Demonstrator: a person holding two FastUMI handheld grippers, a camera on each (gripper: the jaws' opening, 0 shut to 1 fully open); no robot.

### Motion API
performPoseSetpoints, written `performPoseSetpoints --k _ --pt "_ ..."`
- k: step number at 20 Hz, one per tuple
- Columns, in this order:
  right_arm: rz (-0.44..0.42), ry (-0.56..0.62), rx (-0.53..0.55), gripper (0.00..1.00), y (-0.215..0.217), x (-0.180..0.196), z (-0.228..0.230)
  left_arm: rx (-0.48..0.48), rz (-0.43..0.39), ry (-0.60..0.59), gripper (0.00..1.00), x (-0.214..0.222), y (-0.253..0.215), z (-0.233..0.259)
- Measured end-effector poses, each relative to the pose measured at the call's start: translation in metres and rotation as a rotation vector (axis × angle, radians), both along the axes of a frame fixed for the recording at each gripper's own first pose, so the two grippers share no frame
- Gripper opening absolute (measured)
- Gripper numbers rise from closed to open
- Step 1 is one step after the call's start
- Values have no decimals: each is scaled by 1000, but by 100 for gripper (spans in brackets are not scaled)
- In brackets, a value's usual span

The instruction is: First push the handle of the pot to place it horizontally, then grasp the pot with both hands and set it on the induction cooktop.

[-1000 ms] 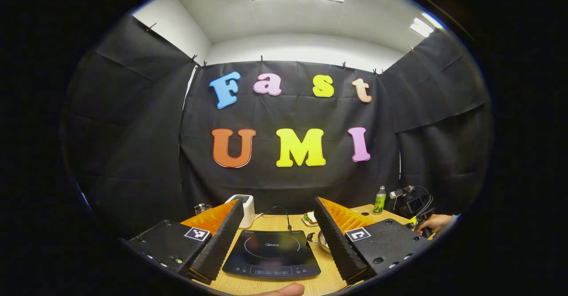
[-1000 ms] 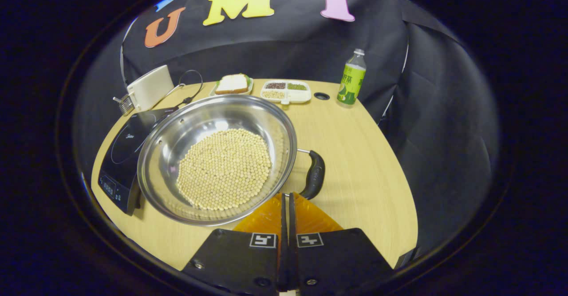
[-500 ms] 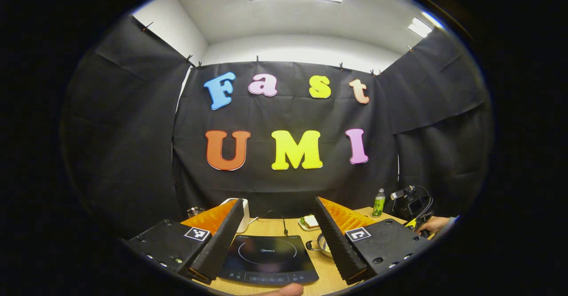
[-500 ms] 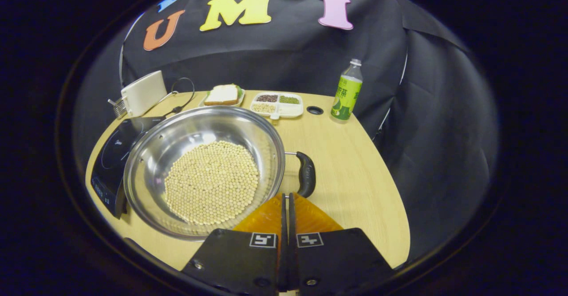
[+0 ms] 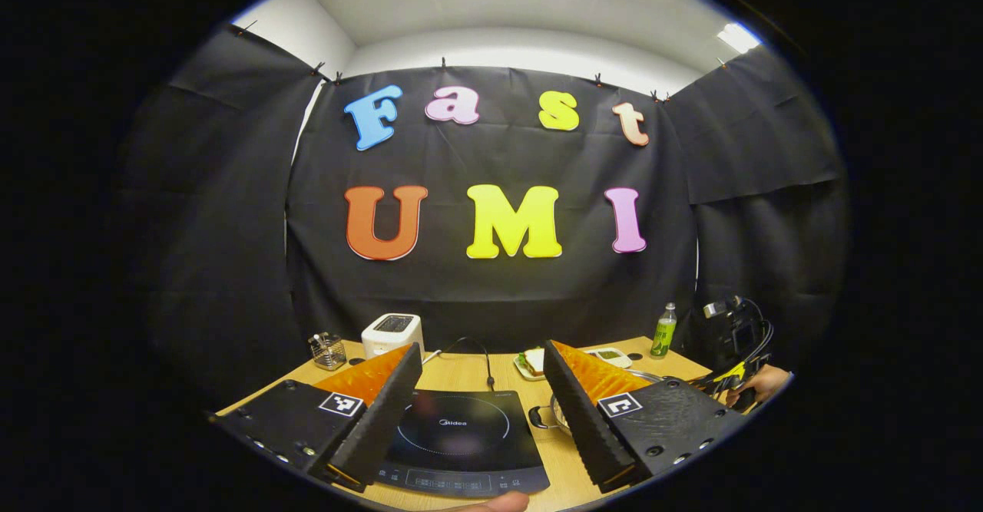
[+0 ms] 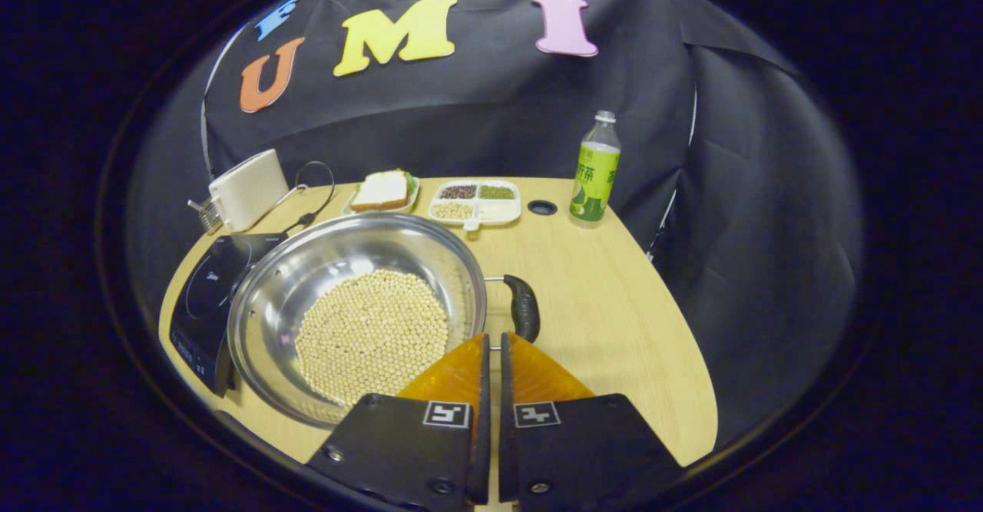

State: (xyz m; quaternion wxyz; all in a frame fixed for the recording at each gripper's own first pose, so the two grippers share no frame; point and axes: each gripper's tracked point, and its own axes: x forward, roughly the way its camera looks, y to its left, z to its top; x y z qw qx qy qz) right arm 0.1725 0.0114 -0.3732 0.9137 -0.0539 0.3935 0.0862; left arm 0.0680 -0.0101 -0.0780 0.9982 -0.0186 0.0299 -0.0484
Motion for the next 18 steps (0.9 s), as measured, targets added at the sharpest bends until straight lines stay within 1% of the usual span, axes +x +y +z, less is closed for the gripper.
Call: performPoseSetpoints --k 2,3,4,7,8,9,11,12,14,15,16,17,18 --pt "-3 -10 24 20 -1 -1 8 -13 -3 36 95 17 -5 -12" --pt "-6 -18 34 27 -2 0 12 -24 -4 54 95 23 -7 -18" --pt "-8 -31 35 37 -5 0 16 -36 -2 72 95 32 -9 -24" --pt "-9 -81 35 57 -14 2 32 -60 -5 131 95 51 -17 -46" --pt "6 -90 39 77 -12 1 36 -62 -10 150 95 56 -22 -53" --pt "27 -101 52 82 -9 -1 42 -63 -16 167 94 63 -25 -61" --pt "29 -136 53 84 -11 2 52 -54 -28 199 95 74 -35 -74" --pt "30 -145 51 81 -11 2 54 -47 -34 215 94 79 -40 -80" --pt "38 -161 64 81 -7 -2 62 -33 -45 240 94 88 -52 -93" --pt "38 -167 64 84 -6 -2 64 -25 -49 261 94 93 -57 -103" --pt "37 -174 61 81 -7 -1 64 -20 -56 285 94 97 -63 -114" --pt "33 -174 54 81 -8 -2 65 -19 -66 313 94 101 -70 -126" --pt "30 -172 53 83 -7 0 64 -21 -77 344 95 105 -78 -140"
